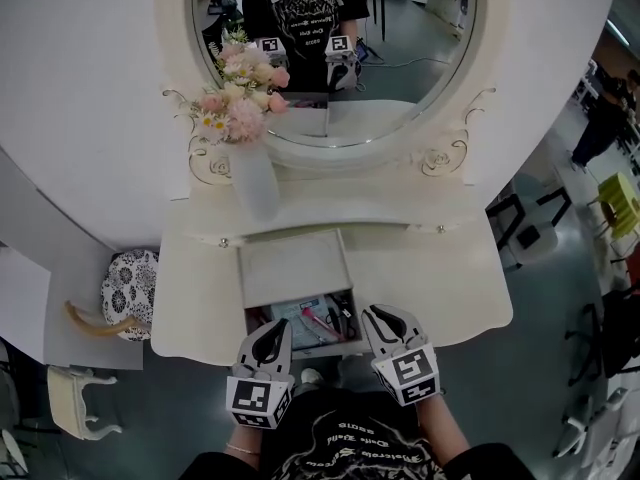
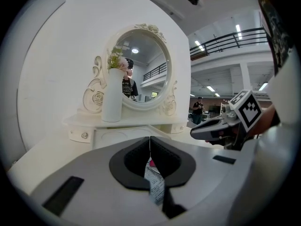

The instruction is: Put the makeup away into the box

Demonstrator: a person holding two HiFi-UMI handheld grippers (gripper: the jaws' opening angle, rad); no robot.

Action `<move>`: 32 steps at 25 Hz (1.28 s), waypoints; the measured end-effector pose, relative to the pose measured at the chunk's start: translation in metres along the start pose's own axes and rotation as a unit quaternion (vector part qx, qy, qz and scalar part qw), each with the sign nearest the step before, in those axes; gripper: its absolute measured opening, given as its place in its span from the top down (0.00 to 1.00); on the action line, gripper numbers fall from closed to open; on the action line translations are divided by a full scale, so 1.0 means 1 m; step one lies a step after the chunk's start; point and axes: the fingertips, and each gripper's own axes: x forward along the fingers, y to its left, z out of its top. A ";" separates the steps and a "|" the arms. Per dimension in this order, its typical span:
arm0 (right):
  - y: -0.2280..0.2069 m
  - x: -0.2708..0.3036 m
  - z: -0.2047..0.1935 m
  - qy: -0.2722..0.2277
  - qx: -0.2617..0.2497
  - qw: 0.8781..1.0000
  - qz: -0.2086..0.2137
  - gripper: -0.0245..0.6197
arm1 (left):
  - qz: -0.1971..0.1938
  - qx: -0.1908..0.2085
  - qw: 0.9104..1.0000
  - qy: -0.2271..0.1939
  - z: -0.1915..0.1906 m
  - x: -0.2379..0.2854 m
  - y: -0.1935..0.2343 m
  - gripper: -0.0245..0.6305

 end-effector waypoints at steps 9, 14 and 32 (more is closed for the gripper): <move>-0.004 -0.003 -0.001 -0.013 -0.001 1.000 -0.017 0.92 | -0.015 0.011 1.000 0.002 0.001 0.006 -0.011 0.94; -0.001 -0.001 -0.002 -0.010 -0.006 1.000 -0.014 0.94 | -0.023 0.013 1.000 0.001 0.002 0.009 -0.018 0.94; -0.004 0.001 -0.008 -0.002 -0.017 1.000 -0.008 0.95 | -0.016 0.016 1.000 0.007 -0.002 0.009 -0.018 0.94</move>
